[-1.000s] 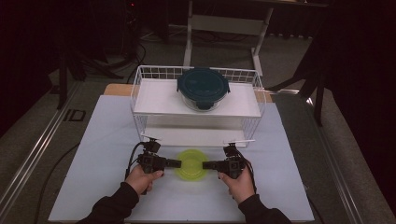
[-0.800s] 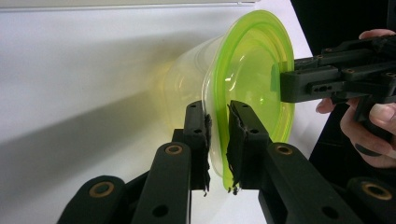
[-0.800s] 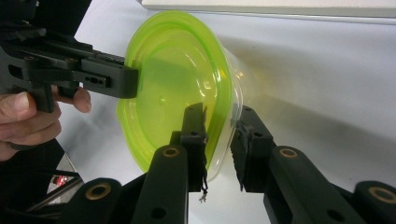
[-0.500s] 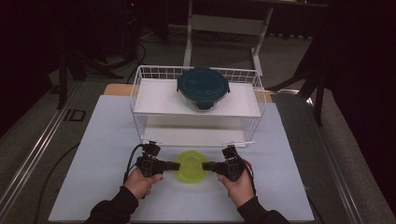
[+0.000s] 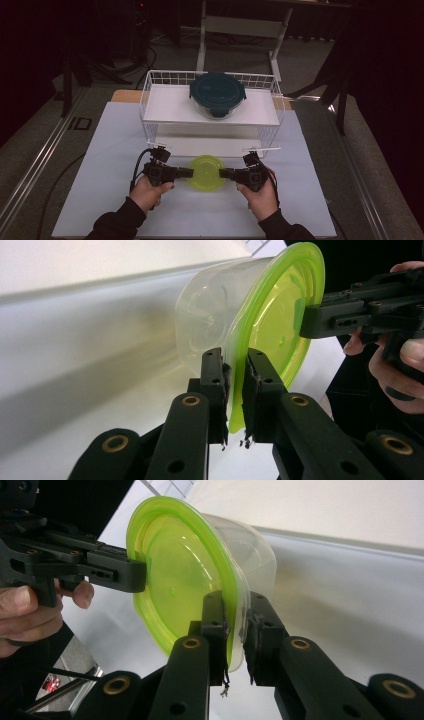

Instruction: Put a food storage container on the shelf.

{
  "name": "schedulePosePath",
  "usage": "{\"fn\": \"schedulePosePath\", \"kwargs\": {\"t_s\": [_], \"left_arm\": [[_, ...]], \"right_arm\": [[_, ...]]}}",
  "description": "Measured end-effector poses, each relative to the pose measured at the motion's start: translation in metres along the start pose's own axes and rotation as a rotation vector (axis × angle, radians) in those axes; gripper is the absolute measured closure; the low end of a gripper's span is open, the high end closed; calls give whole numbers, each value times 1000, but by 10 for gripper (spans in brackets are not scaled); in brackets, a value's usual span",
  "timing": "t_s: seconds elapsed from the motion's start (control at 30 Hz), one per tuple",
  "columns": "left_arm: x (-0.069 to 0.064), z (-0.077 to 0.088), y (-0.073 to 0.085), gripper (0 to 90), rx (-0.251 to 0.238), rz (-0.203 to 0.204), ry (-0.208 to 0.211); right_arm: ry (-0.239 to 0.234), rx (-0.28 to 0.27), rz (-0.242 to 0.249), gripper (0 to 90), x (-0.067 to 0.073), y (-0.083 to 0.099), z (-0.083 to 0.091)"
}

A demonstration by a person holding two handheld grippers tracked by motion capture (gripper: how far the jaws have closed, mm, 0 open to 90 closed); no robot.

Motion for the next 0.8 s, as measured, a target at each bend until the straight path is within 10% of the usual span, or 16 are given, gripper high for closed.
{"fn": "schedulePosePath", "kwargs": {"t_s": [0.8], "left_arm": [[-39,56,-65,813,-139,-79,40]], "right_arm": [[-65,-100,55,801,52,-39,60]]}}
Point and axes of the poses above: each handheld gripper's, and its own axes: z roughly backward along the jaws, y roughly out of its underside, x roughly to its left, the point moved 8 cm from there along -z, roughly forward along the jaws, and after that the axes turned 15 degrees about -z, right-handed, at the moved point
